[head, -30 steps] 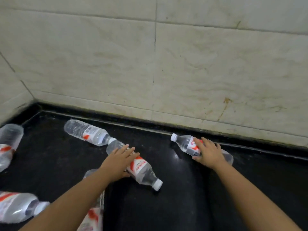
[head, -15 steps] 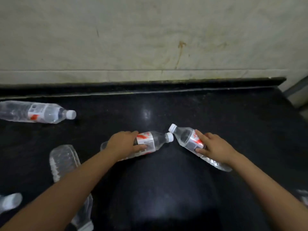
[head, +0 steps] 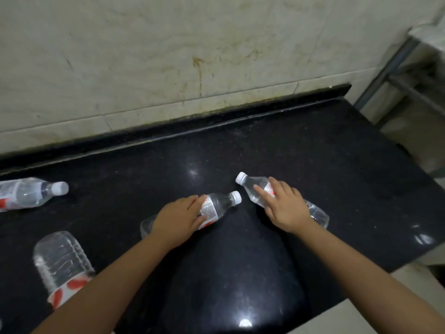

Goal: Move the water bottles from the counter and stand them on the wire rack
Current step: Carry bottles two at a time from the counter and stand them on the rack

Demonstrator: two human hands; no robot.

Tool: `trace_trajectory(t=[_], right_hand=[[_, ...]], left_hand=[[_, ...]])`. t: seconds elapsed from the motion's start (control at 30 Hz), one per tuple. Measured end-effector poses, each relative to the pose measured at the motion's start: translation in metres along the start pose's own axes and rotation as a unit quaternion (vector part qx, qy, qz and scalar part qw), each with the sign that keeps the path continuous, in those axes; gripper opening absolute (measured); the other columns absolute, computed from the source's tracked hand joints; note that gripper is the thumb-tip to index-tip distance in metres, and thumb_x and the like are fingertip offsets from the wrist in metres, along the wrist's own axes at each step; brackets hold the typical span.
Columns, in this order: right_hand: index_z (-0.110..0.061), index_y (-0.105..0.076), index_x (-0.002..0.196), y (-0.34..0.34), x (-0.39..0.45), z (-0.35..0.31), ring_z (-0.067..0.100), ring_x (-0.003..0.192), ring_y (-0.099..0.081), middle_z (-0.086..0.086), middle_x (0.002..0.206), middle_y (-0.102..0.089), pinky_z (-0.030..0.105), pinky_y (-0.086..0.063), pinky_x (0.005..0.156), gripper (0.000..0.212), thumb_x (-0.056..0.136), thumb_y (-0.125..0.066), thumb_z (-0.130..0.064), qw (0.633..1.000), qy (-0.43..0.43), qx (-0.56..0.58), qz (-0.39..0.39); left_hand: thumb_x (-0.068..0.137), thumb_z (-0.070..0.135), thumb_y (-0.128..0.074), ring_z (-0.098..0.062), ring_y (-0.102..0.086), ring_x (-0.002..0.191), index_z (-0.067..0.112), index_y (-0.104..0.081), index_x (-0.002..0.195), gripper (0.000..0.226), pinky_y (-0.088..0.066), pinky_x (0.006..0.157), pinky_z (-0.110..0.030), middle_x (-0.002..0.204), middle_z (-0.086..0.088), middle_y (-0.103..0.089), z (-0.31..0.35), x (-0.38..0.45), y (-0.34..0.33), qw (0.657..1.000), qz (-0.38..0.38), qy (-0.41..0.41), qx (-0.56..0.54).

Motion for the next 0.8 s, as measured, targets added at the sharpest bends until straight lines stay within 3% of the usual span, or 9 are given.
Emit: trace_trajectory(t=[0.1,0.17,0.27,0.47,0.53,0.6,0.7,0.8], right_hand=[[-0.034,-0.014,0.142,0.001,0.015,0.021,0.030,0.114,-0.045,0.011,0.136,-0.039,0.038,-0.041,0.090,0.068,0.085,-0.046,-0.053,0.999,-0.034,-0.018,-0.017],[-0.033,-0.013,0.142,-0.001,0.022,0.028,0.030,0.110,-0.047,0.011,0.126,-0.044,0.039,-0.041,0.087,0.076,0.081,-0.053,-0.053,0.998,-0.055,-0.029,-0.028],[-0.031,-0.016,0.141,-0.002,0.026,0.031,0.030,0.107,-0.048,0.012,0.121,-0.047,0.040,-0.042,0.085,0.073,0.081,-0.054,-0.048,0.996,-0.081,-0.024,-0.009],[-0.030,-0.010,0.143,0.001,0.009,0.024,0.029,0.108,-0.046,0.013,0.124,-0.043,0.039,-0.040,0.085,0.068,0.087,-0.046,-0.046,0.998,-0.052,-0.036,0.017],[-0.028,-0.010,0.143,0.005,-0.008,0.031,0.029,0.107,-0.046,0.014,0.123,-0.044,0.038,-0.040,0.083,0.067,0.088,-0.044,-0.046,0.998,-0.047,-0.032,0.029],[-0.026,-0.011,0.142,0.013,-0.028,0.049,0.029,0.103,-0.048,0.014,0.120,-0.045,0.037,-0.040,0.081,0.066,0.089,-0.044,-0.047,0.997,-0.054,-0.020,0.052],[-0.025,-0.013,0.141,0.035,-0.066,0.090,0.028,0.099,-0.049,0.012,0.117,-0.045,0.036,-0.040,0.078,0.065,0.088,-0.044,-0.047,0.993,-0.067,-0.002,0.092],[-0.019,-0.017,0.141,0.069,-0.113,0.147,0.031,0.099,-0.050,0.014,0.120,-0.044,0.037,-0.042,0.076,0.068,0.087,-0.047,-0.047,0.987,-0.070,0.022,0.145]], left_hand=[[0.081,0.058,-0.048,-0.021,-0.036,0.129,0.022,-0.012,0.144,0.080,-0.034,0.103,-0.034,0.149,-0.003,-0.028,-0.001,-0.002,-0.007,1.000,-0.022,-0.001,0.015],[0.077,0.060,-0.052,-0.019,-0.037,0.128,0.024,-0.009,0.143,0.087,-0.035,0.102,-0.032,0.147,-0.001,-0.029,-0.002,-0.003,-0.006,0.999,-0.018,0.008,0.037],[0.077,0.055,-0.055,-0.019,-0.043,0.120,0.023,-0.014,0.142,0.083,-0.037,0.096,-0.032,0.139,0.000,-0.038,-0.001,-0.003,-0.005,0.998,0.002,0.041,0.053],[0.082,0.043,-0.054,-0.021,-0.051,0.108,0.015,-0.025,0.138,0.069,-0.040,0.090,-0.031,0.126,-0.005,-0.050,0.009,-0.010,0.004,0.993,0.029,0.090,0.070],[0.072,0.038,-0.070,-0.025,-0.060,0.093,0.006,-0.038,0.132,0.075,-0.049,0.078,-0.033,0.112,-0.011,-0.060,0.020,-0.014,0.010,0.992,0.025,0.097,0.075],[0.064,0.030,-0.080,-0.033,-0.063,0.080,0.001,-0.046,0.128,0.077,-0.052,0.064,-0.036,0.098,-0.018,-0.065,0.039,-0.018,0.016,0.992,0.046,0.112,0.032],[0.079,0.036,-0.065,-0.035,-0.057,0.097,0.012,-0.028,0.140,0.075,-0.048,0.072,-0.039,0.116,-0.019,-0.056,0.083,-0.016,0.033,0.984,0.093,0.148,-0.014],[0.073,0.030,-0.073,-0.040,-0.060,0.083,0.003,-0.037,0.135,0.076,-0.051,0.061,-0.042,0.109,-0.025,-0.059,0.165,-0.003,0.051,0.982,0.139,0.125,-0.022]])
Point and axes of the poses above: each hand's wrist, its own x-axis towards the middle knuckle, its own y-axis out of the back of the hand, z = x × y, the point moved 10 cm from there along x, towards the middle knuckle
